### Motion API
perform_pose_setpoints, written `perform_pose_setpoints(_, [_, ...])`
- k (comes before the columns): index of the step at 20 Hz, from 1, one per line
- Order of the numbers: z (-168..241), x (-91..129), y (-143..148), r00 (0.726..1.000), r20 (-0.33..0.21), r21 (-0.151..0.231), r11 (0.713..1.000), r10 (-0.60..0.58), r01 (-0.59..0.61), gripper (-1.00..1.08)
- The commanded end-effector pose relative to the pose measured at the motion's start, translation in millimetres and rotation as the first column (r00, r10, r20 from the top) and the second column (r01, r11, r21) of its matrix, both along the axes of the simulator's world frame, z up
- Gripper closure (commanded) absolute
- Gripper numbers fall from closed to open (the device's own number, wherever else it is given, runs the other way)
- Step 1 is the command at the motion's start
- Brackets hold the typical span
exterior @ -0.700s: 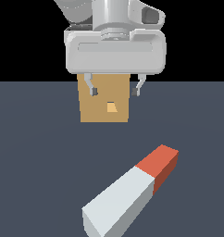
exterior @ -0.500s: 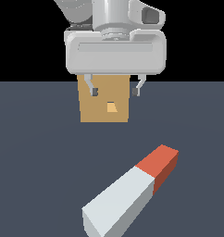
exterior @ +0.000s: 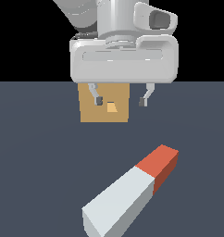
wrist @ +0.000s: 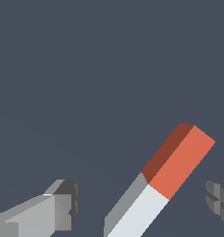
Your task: Insert the peg into the horizontal hole in a box.
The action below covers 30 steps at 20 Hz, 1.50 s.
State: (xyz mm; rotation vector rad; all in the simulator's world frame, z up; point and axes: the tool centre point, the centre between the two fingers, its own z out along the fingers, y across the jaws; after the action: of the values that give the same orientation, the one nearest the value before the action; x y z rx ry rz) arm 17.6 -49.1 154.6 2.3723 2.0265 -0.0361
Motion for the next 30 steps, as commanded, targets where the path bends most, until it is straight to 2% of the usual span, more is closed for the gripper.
perform_pose_setpoints(1, [-9,4,-12,0.998,0.001,0.002,0.998,-0.068,0.068,-0.92])
perform_pose_setpoints(4, [-22,9,-30,0.985,0.003,0.007,0.985,-0.173,0.173,-0.92])
perform_pose_setpoints(6, [-33,11,-45,0.967,0.004,0.01,0.967,-0.254,0.254,-0.92])
perform_pose_setpoints(12, [-60,12,-83,0.89,0.005,0.021,0.89,-0.455,0.455,-0.92])
perform_pose_setpoints(19, [-80,6,-108,0.814,0.004,0.029,0.813,-0.581,0.581,-0.92])
perform_pose_setpoints(23, [-84,5,-113,0.795,0.004,0.031,0.795,-0.606,0.606,-0.92])
perform_pose_setpoints(30, [-93,4,-112,0.798,0.003,0.03,0.798,-0.603,0.602,-0.92])
